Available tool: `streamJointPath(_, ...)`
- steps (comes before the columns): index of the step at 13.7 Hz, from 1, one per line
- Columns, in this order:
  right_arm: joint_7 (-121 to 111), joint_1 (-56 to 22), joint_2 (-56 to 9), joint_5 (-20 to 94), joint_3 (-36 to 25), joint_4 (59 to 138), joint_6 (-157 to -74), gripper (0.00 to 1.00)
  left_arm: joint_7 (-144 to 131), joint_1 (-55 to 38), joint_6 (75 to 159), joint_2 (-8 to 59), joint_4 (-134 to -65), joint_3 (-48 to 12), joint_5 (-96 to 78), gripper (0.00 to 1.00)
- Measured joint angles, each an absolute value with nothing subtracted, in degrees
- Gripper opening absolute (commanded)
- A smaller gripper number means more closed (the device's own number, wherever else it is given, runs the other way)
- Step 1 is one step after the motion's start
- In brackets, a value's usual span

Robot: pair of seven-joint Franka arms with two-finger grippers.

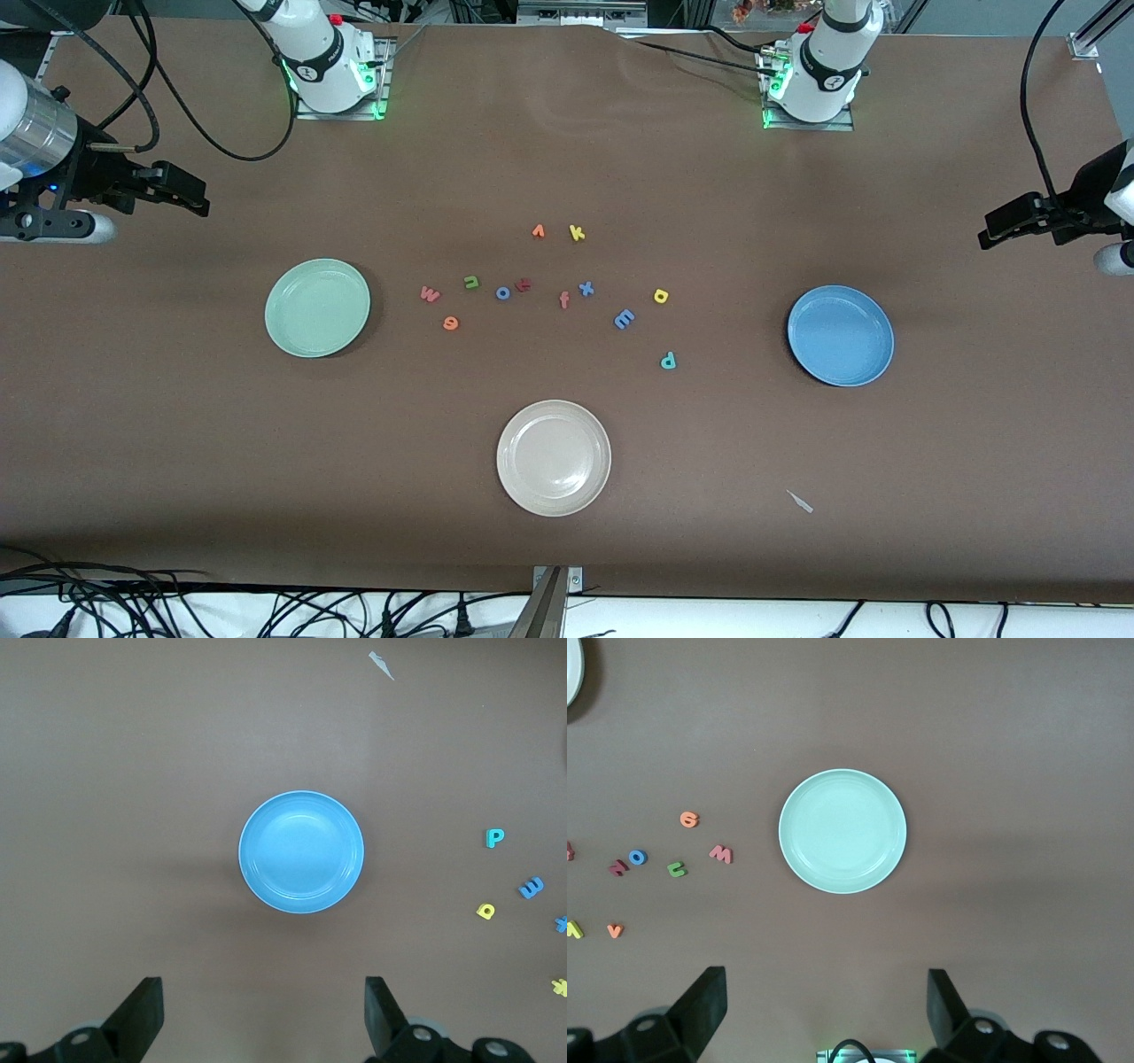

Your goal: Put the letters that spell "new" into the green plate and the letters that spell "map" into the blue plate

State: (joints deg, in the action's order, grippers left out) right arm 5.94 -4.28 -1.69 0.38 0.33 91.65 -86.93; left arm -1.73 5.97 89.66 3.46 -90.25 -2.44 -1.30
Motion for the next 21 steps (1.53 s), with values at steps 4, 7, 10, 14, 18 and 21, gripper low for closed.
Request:
streamJointPath(4, 5.9, -4.3, -1.7, 0.4, 0.3, 91.6, -87.1, 1.00, -1.7, 6.0, 89.7, 3.5, -90.3, -2.4, -1.3, 1.00)
streamJointPath(7, 5.9, -4.3, -1.7, 0.4, 0.3, 91.6, -87.2, 1.00, -1.7, 6.0, 89.6, 3.5, -90.3, -2.4, -1.3, 1.00)
streamJointPath(10, 5.9, -4.3, -1.7, 0.4, 0.5, 91.6, -87.2, 1.00, -1.7, 6.0, 89.6, 3.5, -90.3, -2.4, -1.3, 1.00)
streamJointPath(14, 5.9, -4.3, -1.7, 0.4, 0.5, 91.6, -87.2, 1.00, -1.7, 6.0, 89.6, 3.5, -90.3, -2.4, -1.3, 1.00)
streamJointPath(18, 5.9, -4.3, -1.7, 0.4, 0.5, 91.6, -87.3, 1.00, -1.7, 6.0, 89.6, 3.5, -90.3, -2.4, -1.3, 1.00)
streamJointPath(21, 5.9, -4.3, -1.7, 0.4, 0.5, 91.6, -87.3, 1.00, -1.7, 6.0, 89.6, 3.5, -90.3, -2.4, -1.3, 1.00)
